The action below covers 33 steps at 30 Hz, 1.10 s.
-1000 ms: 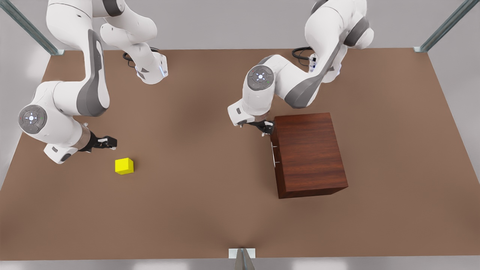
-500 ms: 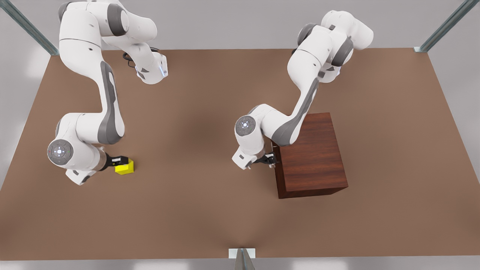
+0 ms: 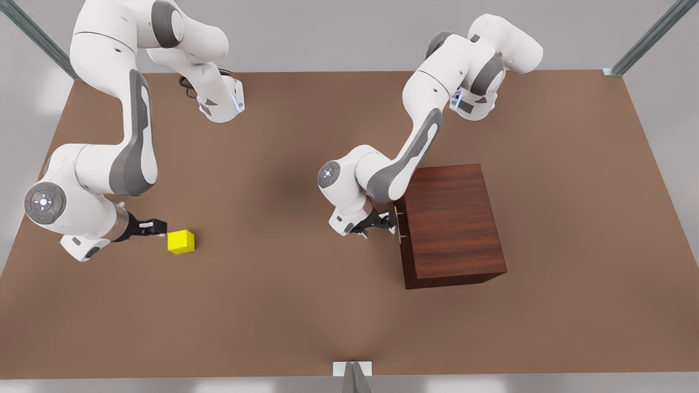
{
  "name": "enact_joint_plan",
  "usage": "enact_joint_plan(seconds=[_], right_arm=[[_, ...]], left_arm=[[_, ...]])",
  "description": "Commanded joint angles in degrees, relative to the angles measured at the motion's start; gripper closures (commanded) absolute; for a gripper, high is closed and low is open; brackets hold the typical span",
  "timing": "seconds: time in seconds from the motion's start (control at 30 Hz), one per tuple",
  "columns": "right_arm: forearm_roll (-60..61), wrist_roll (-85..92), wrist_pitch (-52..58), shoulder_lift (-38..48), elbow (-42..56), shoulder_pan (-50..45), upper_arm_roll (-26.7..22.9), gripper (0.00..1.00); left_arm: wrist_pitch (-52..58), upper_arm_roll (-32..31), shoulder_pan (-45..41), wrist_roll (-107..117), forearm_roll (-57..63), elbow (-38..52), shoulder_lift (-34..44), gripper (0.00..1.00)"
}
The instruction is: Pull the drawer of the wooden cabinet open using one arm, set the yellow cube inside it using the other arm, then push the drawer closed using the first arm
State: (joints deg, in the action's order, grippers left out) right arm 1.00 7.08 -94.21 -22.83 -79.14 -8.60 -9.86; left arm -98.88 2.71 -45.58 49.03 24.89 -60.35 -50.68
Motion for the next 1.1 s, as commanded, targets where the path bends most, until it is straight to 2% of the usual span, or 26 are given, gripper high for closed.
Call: enact_joint_plan(seconds=[0.0,0.1,0.4,0.83,1.07], right_arm=[[0.1,-1.1,1.2,0.1,0.0,0.0,0.0,0.0],[-0.1,-1.1,1.1,0.1,0.1,-0.1,0.0,0.0],[-0.1,-1.4,1.2,0.0,0.1,-0.2,0.1,0.0],[-0.3,-1.9,1.2,-0.2,0.1,-0.2,0.1,0.0],[-0.3,-2.2,1.2,-0.3,0.1,-0.3,0.2,0.0]], left_arm=[[2.5,0.1,0.0,7.0,0.6,0.0,0.1,0.0],[6.7,0.2,-0.4,6.3,3.8,-0.2,0.1,0.0],[6.3,0.1,-0.5,8.7,1.9,-2.1,0.1,0.0],[-0.7,-0.3,-0.9,12.1,-2.2,-1.3,-0.7,0.0],[-0.7,-1.3,-1.5,12.0,-2.3,0.0,-0.3,0.0]])
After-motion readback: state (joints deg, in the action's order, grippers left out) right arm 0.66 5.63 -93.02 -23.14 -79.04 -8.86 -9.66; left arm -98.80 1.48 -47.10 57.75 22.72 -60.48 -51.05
